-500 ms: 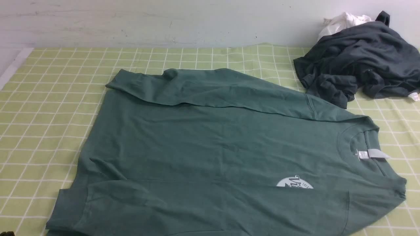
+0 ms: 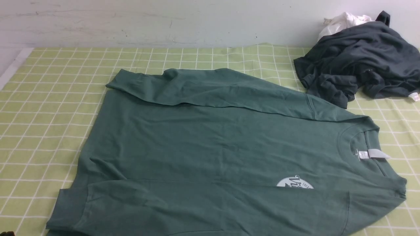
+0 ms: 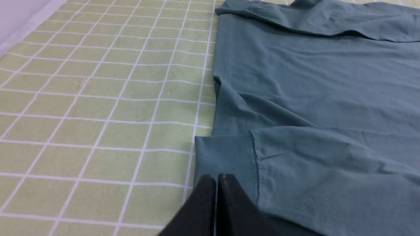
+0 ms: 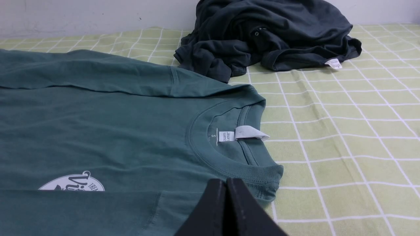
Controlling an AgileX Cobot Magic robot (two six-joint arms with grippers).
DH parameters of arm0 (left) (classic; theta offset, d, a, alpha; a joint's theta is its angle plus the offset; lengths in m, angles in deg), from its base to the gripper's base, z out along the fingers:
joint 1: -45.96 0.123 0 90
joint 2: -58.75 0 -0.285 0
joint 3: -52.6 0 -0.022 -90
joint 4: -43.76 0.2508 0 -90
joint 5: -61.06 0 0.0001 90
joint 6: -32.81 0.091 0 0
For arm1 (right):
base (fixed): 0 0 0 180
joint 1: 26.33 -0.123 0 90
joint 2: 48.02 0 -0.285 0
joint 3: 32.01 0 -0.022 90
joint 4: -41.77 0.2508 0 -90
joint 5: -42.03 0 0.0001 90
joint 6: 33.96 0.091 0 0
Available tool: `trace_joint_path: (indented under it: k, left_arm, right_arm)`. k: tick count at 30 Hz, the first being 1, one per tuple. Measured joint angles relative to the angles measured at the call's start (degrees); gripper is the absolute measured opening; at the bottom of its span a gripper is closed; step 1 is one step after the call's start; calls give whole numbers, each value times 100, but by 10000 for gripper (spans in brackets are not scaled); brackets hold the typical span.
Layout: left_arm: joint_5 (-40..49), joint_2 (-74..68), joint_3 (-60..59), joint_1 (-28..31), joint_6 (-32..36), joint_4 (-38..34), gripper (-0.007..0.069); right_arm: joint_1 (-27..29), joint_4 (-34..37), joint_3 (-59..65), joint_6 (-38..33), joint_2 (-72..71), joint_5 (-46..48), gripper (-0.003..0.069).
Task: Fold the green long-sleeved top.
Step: Use the left arm to clamp the cuff closest to it
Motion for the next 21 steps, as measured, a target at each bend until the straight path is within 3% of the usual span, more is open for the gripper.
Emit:
trace_joint_path:
  k: [16,21]
  left_arm:
    - [0,0,0,0,0,0,-4]
    - [0,0,0,0,270,66,-4]
  right_arm:
    - [0,0,0,0,0,0,-16]
    - [0,0,0,8,0,0,-16]
